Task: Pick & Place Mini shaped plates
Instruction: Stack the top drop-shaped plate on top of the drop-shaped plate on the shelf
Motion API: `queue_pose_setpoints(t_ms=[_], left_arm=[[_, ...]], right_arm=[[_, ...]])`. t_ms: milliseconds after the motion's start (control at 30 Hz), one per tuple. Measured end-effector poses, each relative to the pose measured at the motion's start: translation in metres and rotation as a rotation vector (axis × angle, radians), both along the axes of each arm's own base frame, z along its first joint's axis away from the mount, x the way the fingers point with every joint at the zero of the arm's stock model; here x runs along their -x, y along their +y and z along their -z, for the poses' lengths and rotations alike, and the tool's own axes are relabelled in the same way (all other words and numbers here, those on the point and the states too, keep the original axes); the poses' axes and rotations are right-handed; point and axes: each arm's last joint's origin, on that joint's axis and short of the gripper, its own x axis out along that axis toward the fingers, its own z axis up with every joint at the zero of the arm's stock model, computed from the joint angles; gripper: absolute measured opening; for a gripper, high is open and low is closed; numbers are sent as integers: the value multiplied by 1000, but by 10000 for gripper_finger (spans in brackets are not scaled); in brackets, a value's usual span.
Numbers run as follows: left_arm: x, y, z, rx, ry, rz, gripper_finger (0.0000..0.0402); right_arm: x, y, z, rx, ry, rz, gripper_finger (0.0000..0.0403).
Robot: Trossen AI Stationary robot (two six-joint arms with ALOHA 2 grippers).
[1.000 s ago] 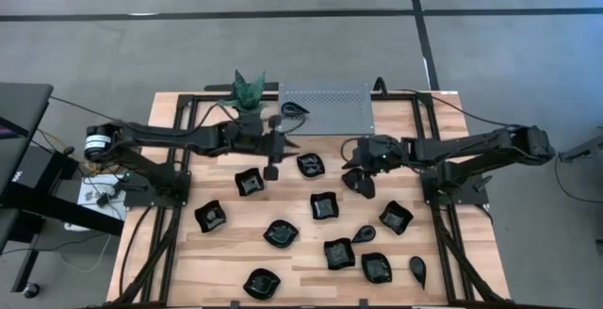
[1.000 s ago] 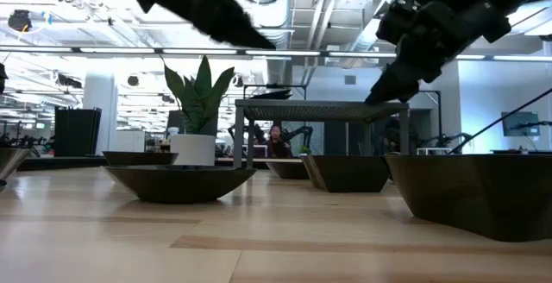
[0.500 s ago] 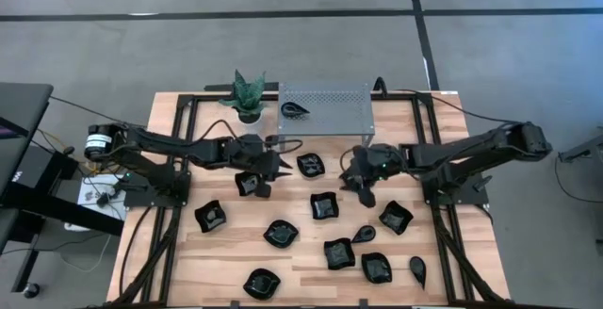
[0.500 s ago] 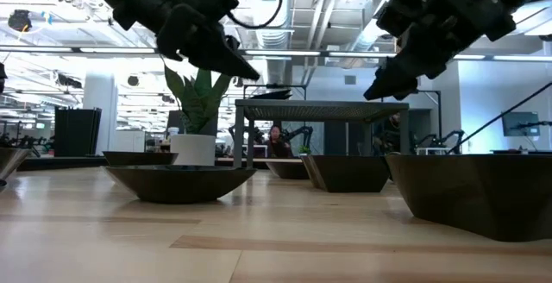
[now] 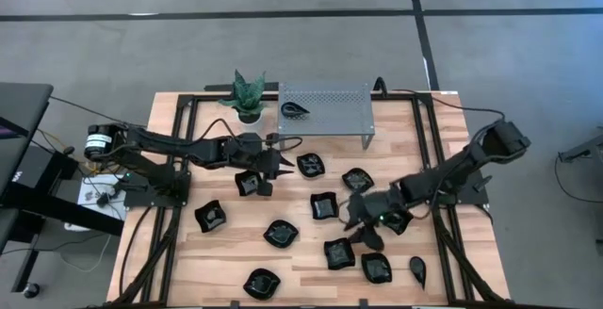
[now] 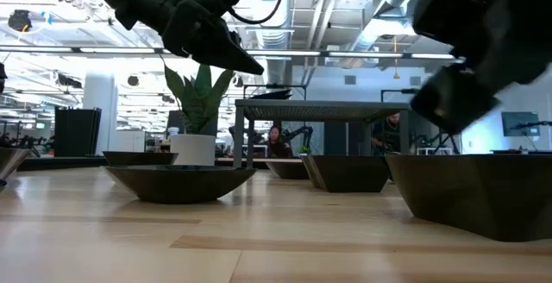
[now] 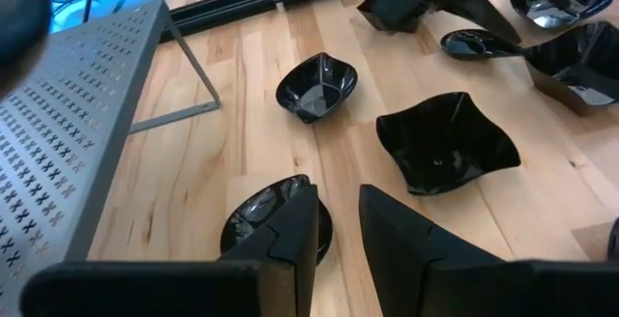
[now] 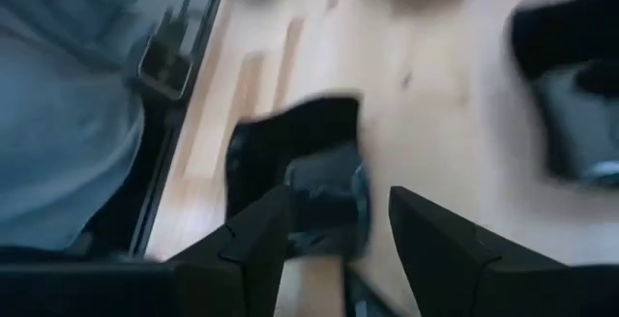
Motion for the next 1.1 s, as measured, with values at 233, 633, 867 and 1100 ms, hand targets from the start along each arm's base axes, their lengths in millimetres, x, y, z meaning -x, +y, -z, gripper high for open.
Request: queue_pose_setpoints(t_ms=[233,633,867,1100], left_arm=[[0,0,0,0,-4,-1,81],[-1,0,-1,2,-15,-1,81],[-1,0,-2,2,-20,-1,81],[-1,0,-2,1,-27,-1,81]], right_arm=[[9,24,7,-2,42,-82,175],[33,27,26,154,284,-45,175],[32,24,26,216,248,-28,169],[32,24,16,193,211,-27,144]])
